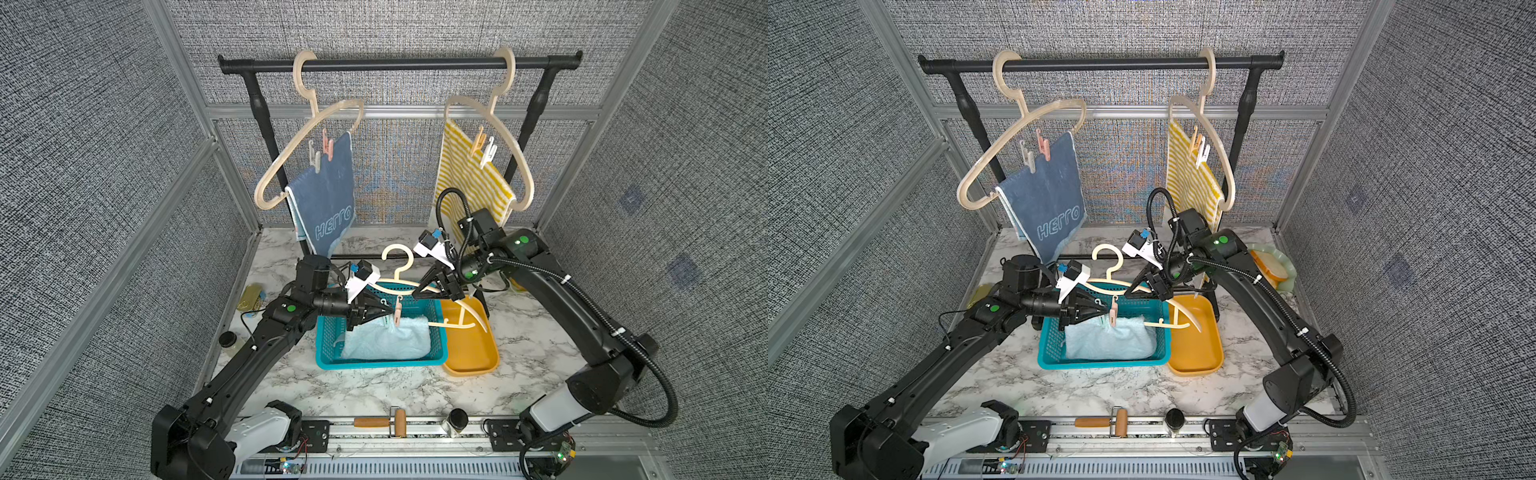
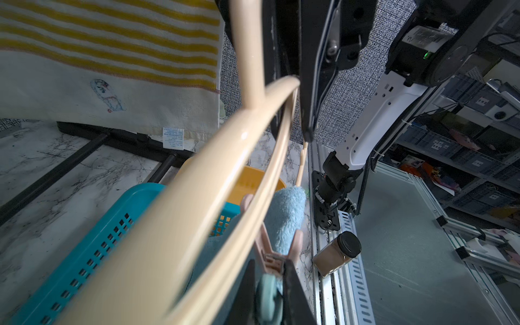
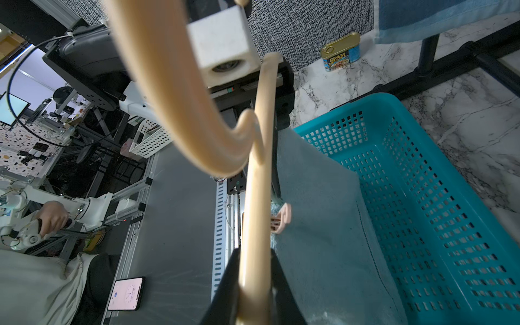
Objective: Remove the clothespins securing towels to the hanger
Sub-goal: Remove the clothespin from the hanger.
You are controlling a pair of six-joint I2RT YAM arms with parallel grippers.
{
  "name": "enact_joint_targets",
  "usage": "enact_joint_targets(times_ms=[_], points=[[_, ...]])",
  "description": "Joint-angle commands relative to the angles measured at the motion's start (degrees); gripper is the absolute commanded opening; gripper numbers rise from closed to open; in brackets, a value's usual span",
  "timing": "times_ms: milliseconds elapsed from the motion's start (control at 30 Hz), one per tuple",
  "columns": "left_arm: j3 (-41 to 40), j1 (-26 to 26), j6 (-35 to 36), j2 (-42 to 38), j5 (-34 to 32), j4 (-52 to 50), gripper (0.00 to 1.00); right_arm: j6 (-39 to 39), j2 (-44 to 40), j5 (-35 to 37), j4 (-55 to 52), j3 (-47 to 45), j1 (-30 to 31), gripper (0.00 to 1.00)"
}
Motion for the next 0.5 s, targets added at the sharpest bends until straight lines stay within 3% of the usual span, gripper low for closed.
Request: enact_joint_targets(times_ms=[0, 467], points=[[0.0, 0.0, -1.3, -0.5, -2.9, -0.6, 0.0, -2.1, -0.2, -6.7, 0.9, 0.2, 0.1, 0.0], [2.3, 0.0, -7.0, -4.0, -19.6, 4.4, 0.0, 7.1, -1.2, 5.1, 9.6, -3.4, 1.2, 0.0]])
